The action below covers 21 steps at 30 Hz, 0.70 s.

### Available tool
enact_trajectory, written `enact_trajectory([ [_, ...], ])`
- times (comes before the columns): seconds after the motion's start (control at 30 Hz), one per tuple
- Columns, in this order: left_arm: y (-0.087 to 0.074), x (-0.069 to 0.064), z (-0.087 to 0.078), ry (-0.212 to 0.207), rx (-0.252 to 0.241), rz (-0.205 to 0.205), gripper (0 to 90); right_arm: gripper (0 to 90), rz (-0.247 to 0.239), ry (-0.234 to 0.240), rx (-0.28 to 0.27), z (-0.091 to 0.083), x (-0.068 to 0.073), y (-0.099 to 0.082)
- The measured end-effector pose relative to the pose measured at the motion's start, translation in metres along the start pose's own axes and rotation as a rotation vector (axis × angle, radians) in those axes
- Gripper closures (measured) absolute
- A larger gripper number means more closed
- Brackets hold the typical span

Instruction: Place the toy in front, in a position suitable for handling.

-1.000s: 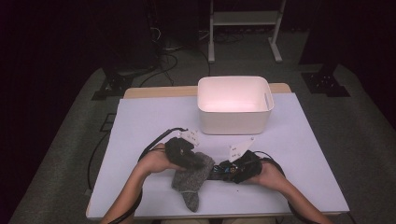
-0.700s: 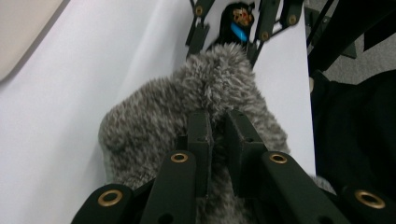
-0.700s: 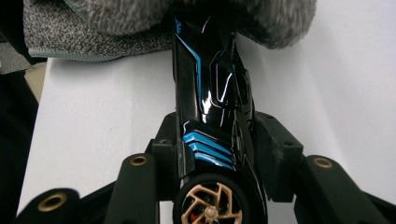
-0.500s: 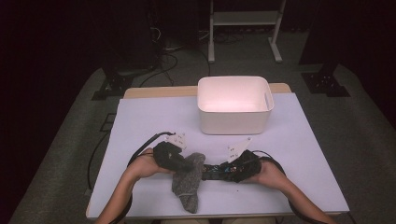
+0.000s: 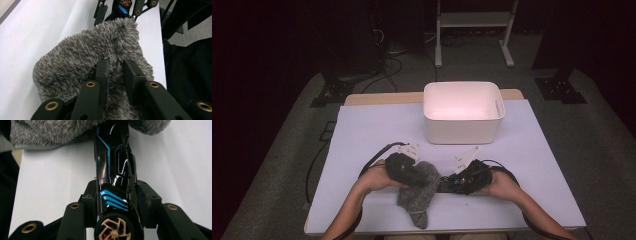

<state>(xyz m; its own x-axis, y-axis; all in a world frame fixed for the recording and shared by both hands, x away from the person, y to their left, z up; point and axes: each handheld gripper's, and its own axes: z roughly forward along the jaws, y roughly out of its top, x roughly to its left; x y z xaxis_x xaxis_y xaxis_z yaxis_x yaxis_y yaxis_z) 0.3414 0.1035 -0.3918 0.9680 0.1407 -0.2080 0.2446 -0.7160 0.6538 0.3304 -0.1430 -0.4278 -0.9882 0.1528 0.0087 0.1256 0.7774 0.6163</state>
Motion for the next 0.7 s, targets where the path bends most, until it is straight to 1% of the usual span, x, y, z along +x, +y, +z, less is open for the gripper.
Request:
enact_trajectory([
  [0.13, 0.003, 0.000, 0.001, 0.010, 0.005, 0.004, 73.4, 56.1, 0.003, -0.004, 0.016, -0.004, 0.000, -0.003],
  [0.23, 0.003, -0.001, -0.001, 0.034, 0.005, -0.004, 68.9, 56.2, 0.007, -0.004, 0.012, -0.005, -0.001, -0.006],
  [0.27, 0.003, 0.000, -0.002, 0.052, 0.005, -0.012, 65.1, 56.2, 0.009, -0.004, 0.009, -0.005, -0.001, -0.006],
  [0.3, 0.003, 0.001, -0.003, 0.060, 0.003, -0.020, 60.8, 56.2, 0.012, -0.002, 0.006, -0.005, -0.001, -0.006],
  [0.33, 0.003, 0.001, -0.003, 0.065, 0.002, -0.018, 58.8, 56.2, 0.012, -0.003, 0.004, -0.005, -0.001, -0.007],
  [0.4, 0.006, 0.000, -0.002, 0.080, -0.005, -0.012, 51.3, 56.1, 0.012, -0.004, 0.001, -0.005, -0.001, -0.007],
  [0.47, 0.011, -0.001, 0.000, 0.077, -0.004, 0.005, 48.1, 56.1, 0.012, -0.005, 0.000, -0.005, -0.001, -0.007],
  [0.6, 0.020, 0.003, 0.009, 0.069, 0.030, -0.011, 38.8, 56.1, 0.014, -0.006, -0.003, -0.004, -0.001, -0.008],
  [0.63, 0.022, 0.004, 0.010, 0.062, 0.039, -0.002, 38.0, 56.1, 0.015, -0.006, -0.005, -0.004, -0.001, -0.008],
  [0.7, 0.025, 0.004, 0.014, 0.050, 0.046, -0.002, 38.3, 56.0, 0.018, -0.005, -0.007, -0.004, -0.001, -0.008],
])
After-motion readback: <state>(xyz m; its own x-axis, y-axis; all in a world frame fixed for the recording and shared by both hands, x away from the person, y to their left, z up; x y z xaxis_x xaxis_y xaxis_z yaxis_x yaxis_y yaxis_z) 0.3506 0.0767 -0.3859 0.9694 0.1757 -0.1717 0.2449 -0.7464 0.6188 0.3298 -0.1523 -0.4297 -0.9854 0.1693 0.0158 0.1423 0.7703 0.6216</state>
